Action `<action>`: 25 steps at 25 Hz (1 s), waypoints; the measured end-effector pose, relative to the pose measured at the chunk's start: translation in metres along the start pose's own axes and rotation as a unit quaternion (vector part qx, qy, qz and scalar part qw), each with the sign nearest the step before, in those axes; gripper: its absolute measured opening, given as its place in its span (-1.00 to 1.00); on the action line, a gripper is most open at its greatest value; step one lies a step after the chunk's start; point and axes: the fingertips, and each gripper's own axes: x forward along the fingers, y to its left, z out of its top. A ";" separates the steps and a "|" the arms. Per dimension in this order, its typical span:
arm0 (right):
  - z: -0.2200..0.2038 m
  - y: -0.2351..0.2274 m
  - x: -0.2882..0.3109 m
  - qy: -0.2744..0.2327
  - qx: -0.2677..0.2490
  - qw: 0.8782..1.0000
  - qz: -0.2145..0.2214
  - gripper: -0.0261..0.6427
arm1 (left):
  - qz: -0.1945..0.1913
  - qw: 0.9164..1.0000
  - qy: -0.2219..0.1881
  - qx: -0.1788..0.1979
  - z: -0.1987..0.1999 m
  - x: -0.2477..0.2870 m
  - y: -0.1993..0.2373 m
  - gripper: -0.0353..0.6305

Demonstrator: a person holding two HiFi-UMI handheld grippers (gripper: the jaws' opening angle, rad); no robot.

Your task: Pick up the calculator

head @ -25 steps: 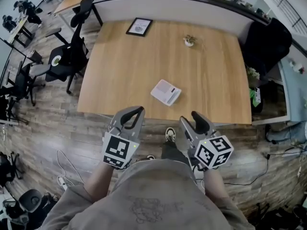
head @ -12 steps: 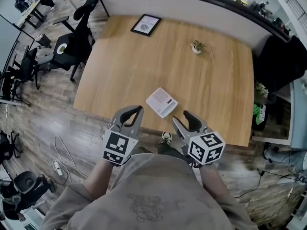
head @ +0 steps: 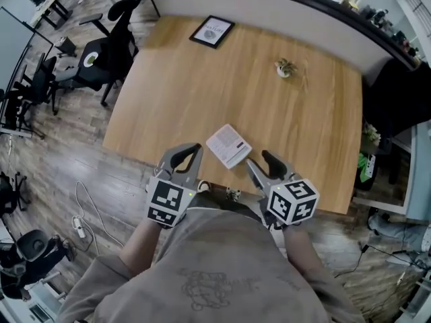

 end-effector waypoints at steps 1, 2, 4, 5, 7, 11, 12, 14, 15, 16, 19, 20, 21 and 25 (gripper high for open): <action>-0.001 -0.001 0.002 0.003 0.003 1.000 -0.003 -0.32 | -0.002 1.000 0.001 0.001 -0.001 0.002 0.002 -0.89; -0.003 -0.002 0.004 0.005 0.007 1.000 -0.006 -0.32 | -0.005 1.000 0.001 0.001 -0.001 0.003 0.003 -0.89; -0.006 -0.005 0.009 0.010 0.018 1.000 -0.014 -0.32 | -0.011 1.000 0.002 0.002 -0.002 0.006 0.008 -0.89; -0.008 -0.005 0.012 0.013 0.024 0.999 -0.018 -0.32 | -0.014 1.000 0.004 0.002 -0.002 0.008 0.011 -0.89; -0.013 -0.008 0.019 0.015 0.036 0.999 -0.028 -0.32 | -0.019 1.000 0.009 0.001 -0.007 0.010 0.017 -0.89; -0.026 -0.018 0.032 0.016 0.074 0.996 -0.050 -0.32 | -0.032 0.999 0.021 0.001 -0.020 0.016 0.024 -0.89; -0.031 -0.021 0.036 0.017 0.085 0.995 -0.056 -0.32 | -0.036 0.999 0.025 0.001 -0.024 0.018 0.026 -0.89; -0.040 -0.028 0.044 0.018 0.109 0.992 -0.066 -0.32 | -0.041 0.999 0.035 0.004 -0.033 0.022 0.029 -0.89; -0.045 -0.031 0.048 0.020 0.122 0.990 -0.070 -0.32 | -0.042 0.998 0.041 0.007 -0.038 0.025 0.030 -0.89; -0.052 -0.035 0.052 0.022 0.135 0.988 -0.074 -0.32 | -0.044 0.998 0.046 0.009 -0.043 0.028 0.030 -0.89; -0.072 -0.049 0.062 0.031 0.170 0.981 -0.088 -0.32 | -0.054 0.997 0.061 0.010 -0.060 0.038 0.029 -0.89; -0.078 -0.053 0.066 0.032 0.182 0.979 -0.092 -0.32 | -0.058 0.996 0.066 0.009 -0.066 0.042 0.029 -0.89; -0.084 -0.056 0.070 0.034 0.193 0.976 -0.095 -0.32 | -0.061 0.996 0.070 0.008 -0.072 0.045 0.029 -0.89; -0.110 -0.067 0.085 0.044 0.231 0.966 -0.104 -0.32 | -0.071 0.994 0.084 -0.003 -0.092 0.059 0.031 -0.89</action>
